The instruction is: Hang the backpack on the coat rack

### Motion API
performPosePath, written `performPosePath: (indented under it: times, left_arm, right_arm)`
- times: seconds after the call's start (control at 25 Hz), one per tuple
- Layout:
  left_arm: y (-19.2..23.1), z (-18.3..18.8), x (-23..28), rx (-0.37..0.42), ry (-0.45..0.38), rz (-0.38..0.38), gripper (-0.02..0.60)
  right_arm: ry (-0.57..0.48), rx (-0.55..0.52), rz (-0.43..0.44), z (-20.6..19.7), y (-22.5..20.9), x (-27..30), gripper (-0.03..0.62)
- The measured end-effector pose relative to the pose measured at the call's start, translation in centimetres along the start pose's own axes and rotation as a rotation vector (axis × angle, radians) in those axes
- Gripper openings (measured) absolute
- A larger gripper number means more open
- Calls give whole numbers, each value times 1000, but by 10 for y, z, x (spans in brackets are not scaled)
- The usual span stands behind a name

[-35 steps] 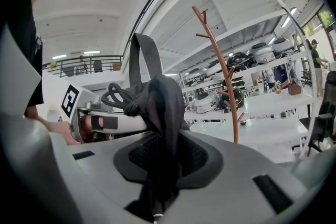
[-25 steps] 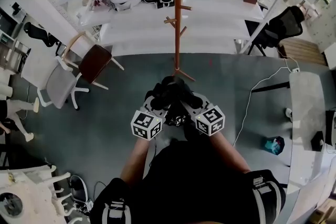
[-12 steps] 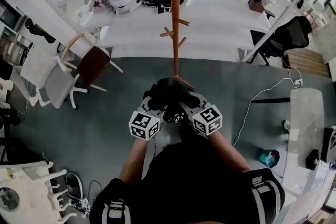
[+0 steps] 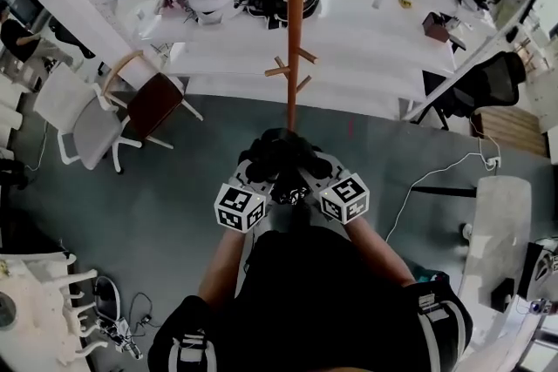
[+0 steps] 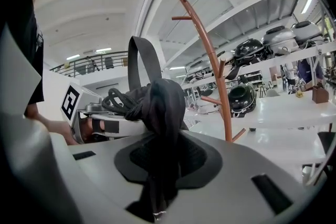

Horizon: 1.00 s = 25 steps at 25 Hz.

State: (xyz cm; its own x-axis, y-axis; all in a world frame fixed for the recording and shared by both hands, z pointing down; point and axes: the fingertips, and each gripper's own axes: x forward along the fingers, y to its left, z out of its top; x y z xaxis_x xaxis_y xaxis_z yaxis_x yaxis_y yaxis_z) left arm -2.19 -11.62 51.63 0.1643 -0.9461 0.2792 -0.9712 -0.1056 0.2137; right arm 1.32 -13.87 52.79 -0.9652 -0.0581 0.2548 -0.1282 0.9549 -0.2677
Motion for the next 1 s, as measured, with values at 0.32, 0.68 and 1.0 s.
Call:
performPosePath:
  times: [0.32,0.68,1.0]
  left_arm:
    - [19,11,13,1,-12,-3,89]
    - [78,18,28,3,13,-66,89]
    - [125,23,60,41,56,-173,87]
  right_arm:
    - [3,1,2,10,-11,17,92]
    - [5,21,-48,20,-24,73,89]
    - [-7,62,-152,26,-55,121,86]
